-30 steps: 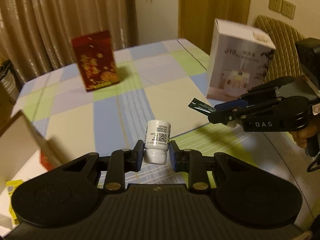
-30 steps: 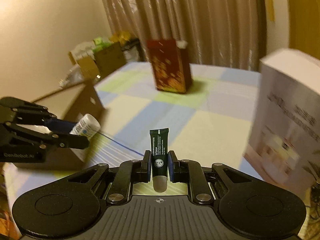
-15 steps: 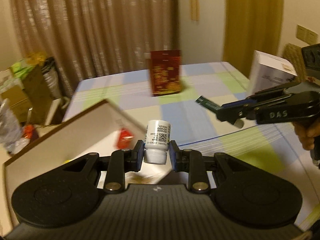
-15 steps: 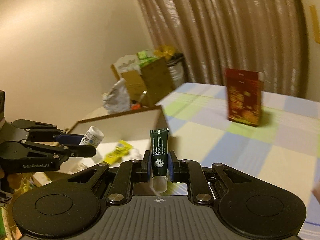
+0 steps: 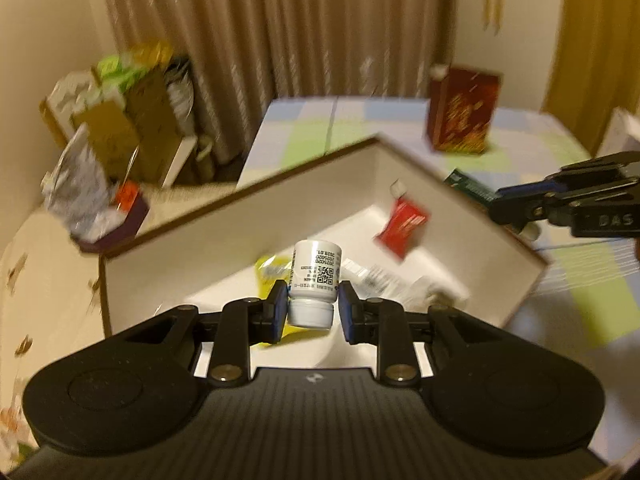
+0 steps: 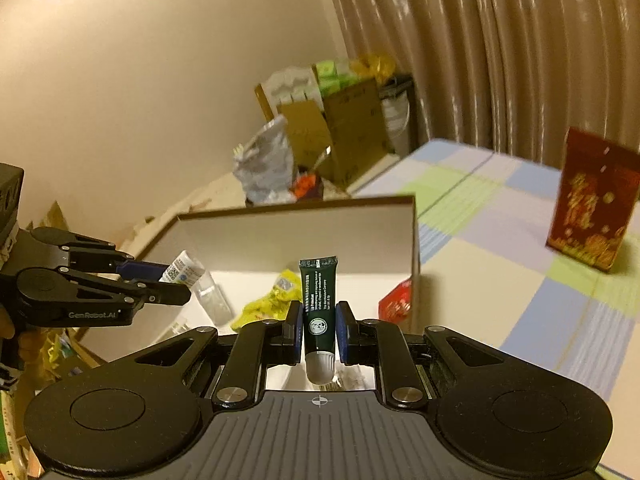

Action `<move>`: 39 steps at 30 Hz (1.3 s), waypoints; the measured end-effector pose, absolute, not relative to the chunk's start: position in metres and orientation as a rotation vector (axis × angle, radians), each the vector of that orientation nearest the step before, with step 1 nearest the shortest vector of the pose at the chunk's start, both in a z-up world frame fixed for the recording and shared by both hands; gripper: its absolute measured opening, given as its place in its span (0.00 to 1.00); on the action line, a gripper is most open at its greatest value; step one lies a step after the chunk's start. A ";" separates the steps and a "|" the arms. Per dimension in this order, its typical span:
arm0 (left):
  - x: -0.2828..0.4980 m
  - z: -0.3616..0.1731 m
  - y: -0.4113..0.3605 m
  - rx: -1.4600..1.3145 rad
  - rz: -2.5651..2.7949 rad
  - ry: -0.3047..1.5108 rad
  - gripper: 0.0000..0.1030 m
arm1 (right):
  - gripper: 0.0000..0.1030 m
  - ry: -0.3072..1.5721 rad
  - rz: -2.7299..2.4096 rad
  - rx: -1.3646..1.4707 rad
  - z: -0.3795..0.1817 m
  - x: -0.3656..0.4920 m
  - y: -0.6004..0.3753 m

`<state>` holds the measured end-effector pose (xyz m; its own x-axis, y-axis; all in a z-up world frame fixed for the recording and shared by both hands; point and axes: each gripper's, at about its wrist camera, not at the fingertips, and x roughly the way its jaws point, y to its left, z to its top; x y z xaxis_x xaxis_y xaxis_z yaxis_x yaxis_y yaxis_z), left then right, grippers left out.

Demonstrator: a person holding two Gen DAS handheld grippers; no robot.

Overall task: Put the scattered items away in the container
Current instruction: 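Carry the white bottle and green tube over the brown box with both tools, then open both tools to drop the bottle and tube into the box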

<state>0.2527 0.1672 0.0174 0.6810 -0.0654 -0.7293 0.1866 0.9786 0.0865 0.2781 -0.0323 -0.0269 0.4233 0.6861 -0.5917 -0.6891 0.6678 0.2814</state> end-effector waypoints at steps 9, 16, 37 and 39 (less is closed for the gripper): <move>0.280 -0.010 0.191 0.138 -0.147 0.899 0.22 | 0.19 0.786 0.852 -0.067 -0.047 0.304 -0.005; 0.301 -0.023 0.198 0.102 -0.187 0.940 0.22 | 0.19 0.795 0.852 -0.100 -0.053 0.319 0.010; 0.330 -0.032 0.221 0.070 -0.146 0.992 0.35 | 0.19 0.783 0.837 -0.273 -0.064 0.344 0.051; 0.331 -0.033 0.221 0.068 -0.143 0.994 0.38 | 0.19 0.772 0.844 -0.299 -0.067 0.345 0.056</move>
<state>0.3309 0.2212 -0.0332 0.5367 -0.0894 -0.8390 0.1511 0.9885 -0.0086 0.3454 0.0561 -0.0670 0.4185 0.5584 -0.7162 -0.7634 0.6435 0.0557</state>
